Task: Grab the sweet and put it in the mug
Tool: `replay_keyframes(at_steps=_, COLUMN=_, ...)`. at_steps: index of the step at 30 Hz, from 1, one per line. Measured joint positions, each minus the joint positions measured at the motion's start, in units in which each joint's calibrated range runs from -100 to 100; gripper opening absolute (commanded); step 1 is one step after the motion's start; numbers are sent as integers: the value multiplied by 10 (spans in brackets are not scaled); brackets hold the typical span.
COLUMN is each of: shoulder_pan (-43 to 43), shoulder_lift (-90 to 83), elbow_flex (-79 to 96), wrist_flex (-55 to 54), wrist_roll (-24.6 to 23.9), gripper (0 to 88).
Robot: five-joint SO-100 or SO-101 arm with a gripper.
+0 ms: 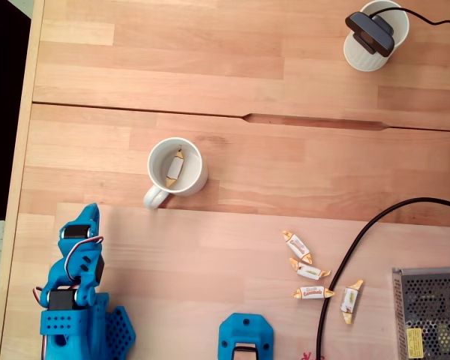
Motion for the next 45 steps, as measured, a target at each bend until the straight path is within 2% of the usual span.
replay_keyframes(at_steps=1, shoulder_pan=66, shoulder_lift=-23, elbow_flex=-48, wrist_flex=102, wrist_roll=-13, gripper=61)
replay_keyframes(at_steps=3, shoulder_pan=86, shoulder_lift=-28, elbow_flex=-57, wrist_flex=197, wrist_roll=-11, gripper=61)
replay_keyframes(at_steps=5, shoulder_pan=91, shoulder_lift=-25, elbow_flex=-58, wrist_flex=223, wrist_roll=-10, gripper=61)
replay_keyframes(at_steps=45, shoulder_pan=94, shoulder_lift=-25, elbow_flex=-58, wrist_flex=231, wrist_roll=-11, gripper=61)
